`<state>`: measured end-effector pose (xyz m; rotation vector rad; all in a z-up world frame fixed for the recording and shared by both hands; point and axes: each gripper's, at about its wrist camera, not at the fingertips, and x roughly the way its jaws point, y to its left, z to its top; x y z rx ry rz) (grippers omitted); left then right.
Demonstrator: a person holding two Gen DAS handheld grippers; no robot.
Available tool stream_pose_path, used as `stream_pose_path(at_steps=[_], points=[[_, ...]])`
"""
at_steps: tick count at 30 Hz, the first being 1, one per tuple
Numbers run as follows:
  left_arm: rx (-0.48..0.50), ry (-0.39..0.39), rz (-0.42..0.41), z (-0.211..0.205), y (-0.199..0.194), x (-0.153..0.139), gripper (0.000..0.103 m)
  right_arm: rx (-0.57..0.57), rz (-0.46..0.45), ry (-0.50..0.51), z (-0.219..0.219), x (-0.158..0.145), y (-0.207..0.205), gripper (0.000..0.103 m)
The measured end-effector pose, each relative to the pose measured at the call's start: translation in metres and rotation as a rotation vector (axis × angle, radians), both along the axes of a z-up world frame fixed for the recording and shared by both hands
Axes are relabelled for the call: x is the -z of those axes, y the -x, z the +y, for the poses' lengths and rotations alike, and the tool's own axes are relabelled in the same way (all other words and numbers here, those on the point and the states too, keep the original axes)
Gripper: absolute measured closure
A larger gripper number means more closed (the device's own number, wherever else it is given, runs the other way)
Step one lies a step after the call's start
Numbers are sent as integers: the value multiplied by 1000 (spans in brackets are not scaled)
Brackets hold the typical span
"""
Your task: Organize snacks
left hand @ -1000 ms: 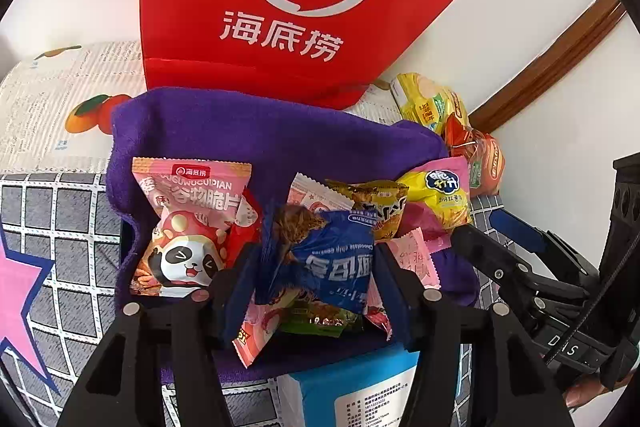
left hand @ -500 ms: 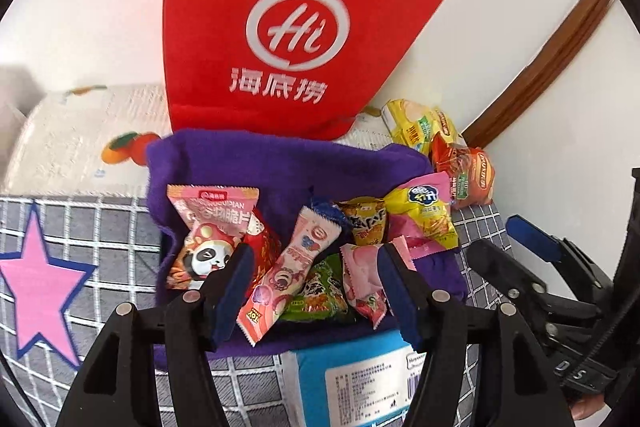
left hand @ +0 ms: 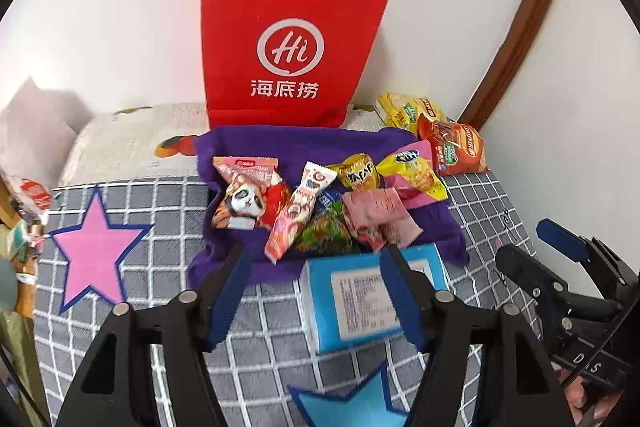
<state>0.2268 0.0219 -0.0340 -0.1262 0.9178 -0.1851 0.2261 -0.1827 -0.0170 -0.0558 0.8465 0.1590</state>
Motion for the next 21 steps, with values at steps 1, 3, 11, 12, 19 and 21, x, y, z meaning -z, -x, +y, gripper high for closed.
stream_pose_path(at_steps=[1, 3, 11, 12, 19, 21], points=[[2, -11, -16, -2, 10, -3, 34, 7, -6, -1, 0, -1, 12, 23], [4, -31, -46, -6, 30, -8, 30, 15, -3, -19, -1, -2, 32, 23], [10, -58, -109, -20, 99, -22, 20, 97, -13, -50, -16, -3, 101, 7], [10, -56, -114, -22, 107, -23, 20, 108, -25, -48, -19, -4, 110, 5], [-21, -108, -162, -36, 159, -28, 11, 134, -62, -39, -33, -11, 163, 2], [-27, -124, -178, -40, 169, -32, 11, 138, -71, -40, -36, -14, 173, 2]])
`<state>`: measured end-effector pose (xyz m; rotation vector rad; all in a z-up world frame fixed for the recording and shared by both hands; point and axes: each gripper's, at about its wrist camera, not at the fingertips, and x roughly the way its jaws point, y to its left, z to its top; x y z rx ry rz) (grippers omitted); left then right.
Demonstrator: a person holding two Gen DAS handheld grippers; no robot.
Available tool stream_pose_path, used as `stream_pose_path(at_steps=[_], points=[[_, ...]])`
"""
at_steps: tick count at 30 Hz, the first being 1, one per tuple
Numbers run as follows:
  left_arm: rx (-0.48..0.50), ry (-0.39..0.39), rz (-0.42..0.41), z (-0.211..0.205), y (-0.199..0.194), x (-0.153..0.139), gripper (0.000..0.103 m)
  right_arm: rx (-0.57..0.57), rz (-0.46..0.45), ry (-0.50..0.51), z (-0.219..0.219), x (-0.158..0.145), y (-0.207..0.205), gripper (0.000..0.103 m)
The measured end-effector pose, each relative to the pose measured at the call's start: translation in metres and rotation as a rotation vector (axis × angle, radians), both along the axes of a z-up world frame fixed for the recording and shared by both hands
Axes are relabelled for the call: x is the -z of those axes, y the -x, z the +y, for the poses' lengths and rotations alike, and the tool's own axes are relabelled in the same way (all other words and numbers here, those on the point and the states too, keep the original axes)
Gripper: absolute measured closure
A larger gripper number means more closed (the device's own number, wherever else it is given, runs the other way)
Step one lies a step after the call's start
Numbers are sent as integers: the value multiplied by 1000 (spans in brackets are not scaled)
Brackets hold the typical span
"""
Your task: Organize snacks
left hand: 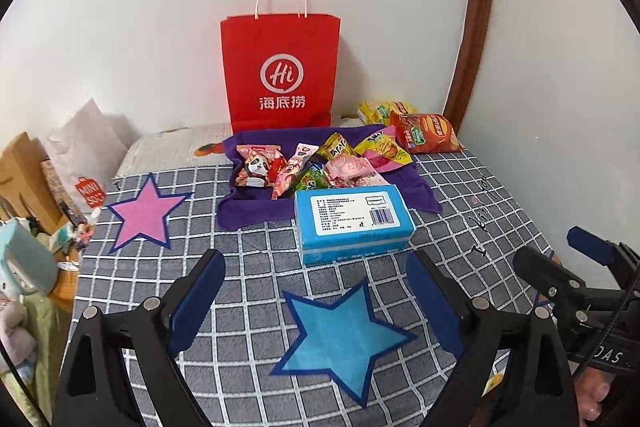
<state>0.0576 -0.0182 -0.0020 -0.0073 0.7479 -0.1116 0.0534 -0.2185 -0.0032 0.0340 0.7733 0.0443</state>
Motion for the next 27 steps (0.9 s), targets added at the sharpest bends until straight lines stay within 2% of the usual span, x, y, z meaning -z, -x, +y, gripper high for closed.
stream_pose_path(at_steps=[9, 27], points=[[8, -2, -41, -14, 22, -10, 11, 21, -43, -20, -13, -11, 23, 2], [-10, -1, -61, -16, 34, -16, 11, 33, -63, -15, -15, -14, 38, 2]])
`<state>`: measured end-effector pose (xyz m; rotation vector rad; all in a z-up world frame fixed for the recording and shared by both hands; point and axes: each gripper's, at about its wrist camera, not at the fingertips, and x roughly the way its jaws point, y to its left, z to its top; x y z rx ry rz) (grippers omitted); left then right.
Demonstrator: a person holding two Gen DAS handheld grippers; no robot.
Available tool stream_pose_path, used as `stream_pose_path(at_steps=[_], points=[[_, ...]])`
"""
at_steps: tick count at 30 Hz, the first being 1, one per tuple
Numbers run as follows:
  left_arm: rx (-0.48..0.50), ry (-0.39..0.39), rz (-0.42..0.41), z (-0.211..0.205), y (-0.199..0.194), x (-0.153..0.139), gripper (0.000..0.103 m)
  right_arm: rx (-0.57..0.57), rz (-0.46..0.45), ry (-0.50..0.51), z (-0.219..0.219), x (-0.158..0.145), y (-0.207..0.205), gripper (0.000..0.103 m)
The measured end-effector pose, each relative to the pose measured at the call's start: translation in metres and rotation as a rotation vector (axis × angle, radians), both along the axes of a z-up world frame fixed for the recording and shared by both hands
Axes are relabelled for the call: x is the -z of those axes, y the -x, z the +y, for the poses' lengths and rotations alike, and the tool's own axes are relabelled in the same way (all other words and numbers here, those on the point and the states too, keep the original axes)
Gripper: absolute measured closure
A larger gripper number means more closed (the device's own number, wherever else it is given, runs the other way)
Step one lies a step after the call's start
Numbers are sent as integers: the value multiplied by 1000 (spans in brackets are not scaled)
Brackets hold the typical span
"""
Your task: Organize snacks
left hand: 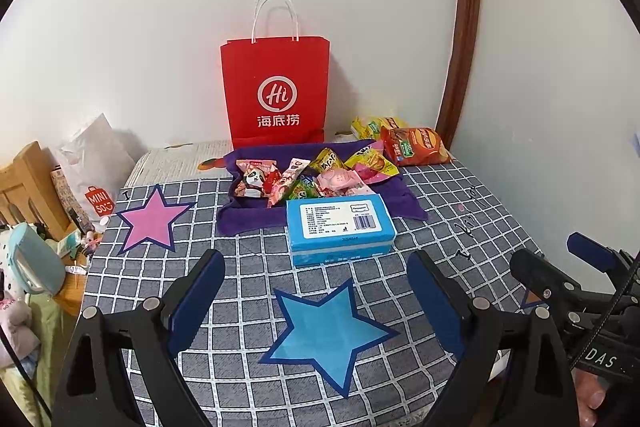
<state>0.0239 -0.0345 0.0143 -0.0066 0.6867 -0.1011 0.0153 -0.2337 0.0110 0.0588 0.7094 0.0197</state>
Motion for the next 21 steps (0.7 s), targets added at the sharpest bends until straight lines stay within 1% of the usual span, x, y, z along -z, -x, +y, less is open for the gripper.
stream_pose_path(at_steps=[21], points=[[-2, 3, 7, 3, 0, 2, 11, -9, -3, -4, 4, 1, 1, 2]])
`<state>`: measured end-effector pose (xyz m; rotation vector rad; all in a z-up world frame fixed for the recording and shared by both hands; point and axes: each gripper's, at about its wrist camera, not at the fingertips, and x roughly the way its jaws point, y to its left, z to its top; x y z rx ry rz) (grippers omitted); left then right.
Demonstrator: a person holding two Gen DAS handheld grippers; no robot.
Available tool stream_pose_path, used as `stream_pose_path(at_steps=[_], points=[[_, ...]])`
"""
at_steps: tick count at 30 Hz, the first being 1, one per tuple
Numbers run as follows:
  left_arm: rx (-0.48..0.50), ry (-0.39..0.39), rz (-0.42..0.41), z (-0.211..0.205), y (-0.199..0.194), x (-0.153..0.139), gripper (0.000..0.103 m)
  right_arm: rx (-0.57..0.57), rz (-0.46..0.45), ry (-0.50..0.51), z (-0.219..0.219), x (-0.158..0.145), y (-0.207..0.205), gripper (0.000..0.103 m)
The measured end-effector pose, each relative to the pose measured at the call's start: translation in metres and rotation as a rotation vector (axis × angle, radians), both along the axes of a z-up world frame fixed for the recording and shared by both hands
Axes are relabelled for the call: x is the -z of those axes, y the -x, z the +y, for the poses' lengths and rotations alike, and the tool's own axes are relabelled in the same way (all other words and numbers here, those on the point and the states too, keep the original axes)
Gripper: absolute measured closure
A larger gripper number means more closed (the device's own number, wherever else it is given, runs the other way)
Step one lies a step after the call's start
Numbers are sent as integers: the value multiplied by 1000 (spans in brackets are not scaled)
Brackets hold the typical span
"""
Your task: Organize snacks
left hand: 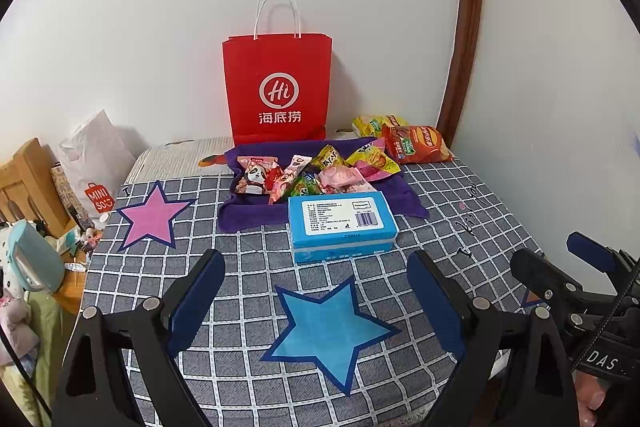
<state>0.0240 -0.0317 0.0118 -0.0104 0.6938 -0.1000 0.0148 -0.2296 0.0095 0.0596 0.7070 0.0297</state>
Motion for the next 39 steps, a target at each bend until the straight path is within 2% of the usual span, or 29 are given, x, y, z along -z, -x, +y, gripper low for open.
stream_pose_path(at_steps=[39], points=[[0, 0, -1, 0, 1, 1, 11, -2, -9, -6, 3, -5, 1, 2]])
